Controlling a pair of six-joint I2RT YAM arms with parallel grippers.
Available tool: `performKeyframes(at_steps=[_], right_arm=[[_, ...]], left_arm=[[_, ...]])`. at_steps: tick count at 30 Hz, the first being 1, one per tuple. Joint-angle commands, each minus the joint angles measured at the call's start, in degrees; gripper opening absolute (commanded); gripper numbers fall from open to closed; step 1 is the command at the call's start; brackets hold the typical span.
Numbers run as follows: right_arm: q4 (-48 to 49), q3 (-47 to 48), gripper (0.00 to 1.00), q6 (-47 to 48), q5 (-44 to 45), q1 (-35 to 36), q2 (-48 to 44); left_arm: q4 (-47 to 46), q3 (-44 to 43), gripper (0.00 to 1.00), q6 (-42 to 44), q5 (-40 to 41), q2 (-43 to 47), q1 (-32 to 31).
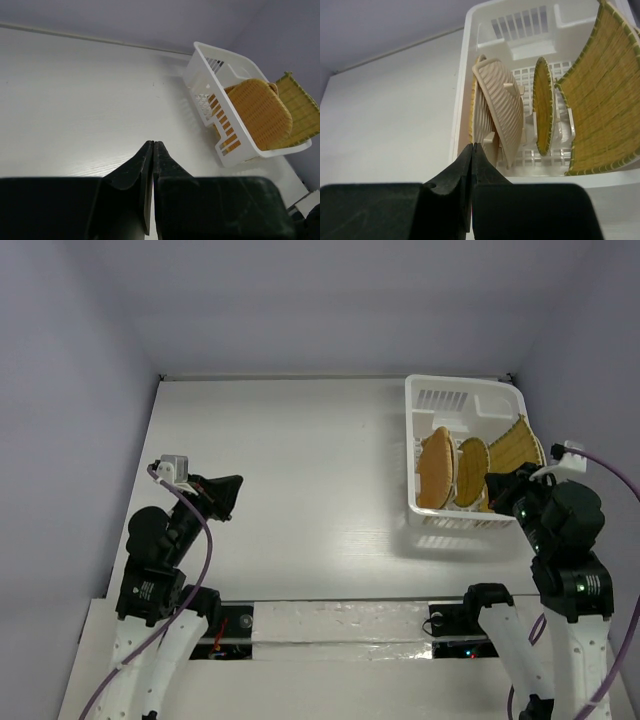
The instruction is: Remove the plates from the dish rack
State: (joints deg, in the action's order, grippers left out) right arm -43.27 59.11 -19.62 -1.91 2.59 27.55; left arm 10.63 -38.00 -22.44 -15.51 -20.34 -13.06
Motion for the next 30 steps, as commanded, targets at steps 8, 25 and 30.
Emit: performKeyframes(at_steps=[8,25,30], right_arm=[[4.93,0.4,0.54,-2.17,0.59,2.93,10.15],[6.96,-2.42,0.5,-5.96,24.5,17.8,25.7],[7.5,-3.13,0.42,-6.14,25.63,18.94,27.64]], left_arm=[[-1.58,0.64,0.23,-0.24,1.88,-0.49,-0.21],[-0.88,0.56,0.37,-0.42,3.64,2.41,-2.59],[-0.88,0.64,0.39,-0.5,3.91,2.5,-2.59]])
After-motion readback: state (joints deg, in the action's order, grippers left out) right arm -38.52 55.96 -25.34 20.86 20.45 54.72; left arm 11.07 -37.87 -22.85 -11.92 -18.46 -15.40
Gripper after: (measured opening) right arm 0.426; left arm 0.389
